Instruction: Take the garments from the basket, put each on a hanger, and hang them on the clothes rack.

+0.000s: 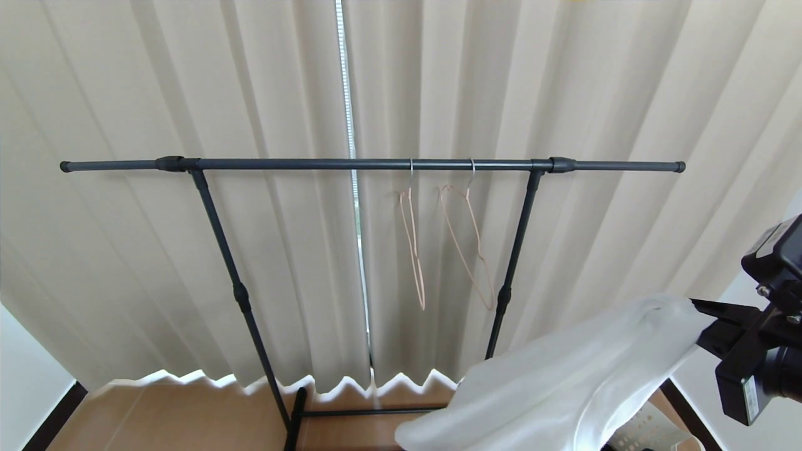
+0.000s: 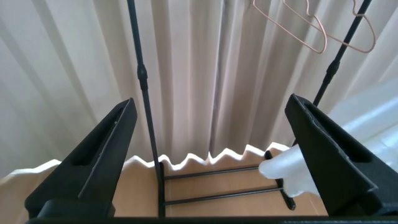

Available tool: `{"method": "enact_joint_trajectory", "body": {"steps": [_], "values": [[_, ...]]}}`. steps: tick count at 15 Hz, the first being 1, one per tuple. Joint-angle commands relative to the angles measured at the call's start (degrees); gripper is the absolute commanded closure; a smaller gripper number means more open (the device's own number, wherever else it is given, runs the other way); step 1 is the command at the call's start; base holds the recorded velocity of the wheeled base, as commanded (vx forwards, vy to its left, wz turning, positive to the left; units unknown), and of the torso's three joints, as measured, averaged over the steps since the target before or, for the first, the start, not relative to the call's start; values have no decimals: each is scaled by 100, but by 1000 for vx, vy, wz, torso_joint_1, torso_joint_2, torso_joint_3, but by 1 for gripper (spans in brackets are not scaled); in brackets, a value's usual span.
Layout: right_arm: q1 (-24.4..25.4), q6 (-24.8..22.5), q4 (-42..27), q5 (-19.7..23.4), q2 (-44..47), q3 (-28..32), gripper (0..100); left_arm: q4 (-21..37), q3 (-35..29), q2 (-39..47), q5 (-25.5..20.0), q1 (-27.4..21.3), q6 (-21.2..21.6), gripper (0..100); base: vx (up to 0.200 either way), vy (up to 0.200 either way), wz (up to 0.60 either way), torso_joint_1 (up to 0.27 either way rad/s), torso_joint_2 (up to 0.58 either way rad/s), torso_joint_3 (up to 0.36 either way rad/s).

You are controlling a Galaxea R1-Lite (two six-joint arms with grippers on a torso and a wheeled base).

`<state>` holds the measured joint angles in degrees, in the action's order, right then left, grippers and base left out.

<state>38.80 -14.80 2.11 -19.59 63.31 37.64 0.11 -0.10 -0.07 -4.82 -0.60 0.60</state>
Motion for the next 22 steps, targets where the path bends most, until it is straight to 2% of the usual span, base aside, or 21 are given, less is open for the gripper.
{"method": "enact_joint_trajectory", "body": {"steps": [1, 4, 10, 11, 13, 14, 15, 16, 17, 18, 19, 20, 21, 22], "values": [[5, -5, 0, -1, 15, -3, 100, 7, -8, 7, -2, -2, 2, 0, 0, 0, 0, 0, 0, 0], [13, -5, 0, -1, 33, 6, 100, 24, -17, 7, -2, -11, 2, 0, 0, 0, 0, 0, 0, 0], [13, -32, 0, -19, 33, -47, 100, 24, -17, 535, -2, -292, 2, 0, 0, 0, 0, 0, 0, 0], [31, -41, 9, 25, 112, 32, 100, 24, -17, 939, -2, -450, 2, 0, 0, 0, 0, 0, 0, 0], [224, 3, -44, 8, 701, 516, 100, 15, -8, 1950, 60, -353, 11, 0, 0, 0, 0, 0, 0, 0], [224, 3, -44, 8, 701, 516, 100, 15, -8, 1950, 60, -353, 11, 0, 0, 0, 0, 0, 0, 0], [224, 364, -79, -1, 1342, 1034, 100, -20, -228, 2758, -81, -406, -33, 0, 0, 0, 0, 0, 0, 0], [224, 794, -158, -10, 1720, 1404, 100, -29, -553, 3338, -353, -406, -279, 0, 0, 0, 0, 0, 0, 0], [224, 1216, -343, -10, 1993, 1702, 100, -20, -869, 3743, -591, -406, -640, 0, 0, 0, 0, 0, 0, 0], [303, 1955, -712, -10, 2362, 2247, 100, -11, -1361, 4358, -775, -512, -1088, 0, 0, 0, 0, 0, 0, 0], [426, 2482, -1081, -62, 2643, 2678, 100, -20, -1687, 4885, -767, -696, -1352, 0, 0, 0, 0, 0, 0, 0], [453, 2737, -1336, -106, 2801, 2977, 100, -11, -1871, 5193, -749, -854, -1519, 0, 0, 0, 0, 0, 0, 0], [514, 3097, -1758, -186, 3083, 3522, 100, -20, -2205, 5738, -687, -1241, -1774, 0, 0, 0, 0, 0, 0, 0], [585, 3238, -1890, -221, 3232, 3803, 100, -20, -2390, 6081, -538, -1540, -1932, 0, 0, 0, 0, 0, 0, 0]]}}
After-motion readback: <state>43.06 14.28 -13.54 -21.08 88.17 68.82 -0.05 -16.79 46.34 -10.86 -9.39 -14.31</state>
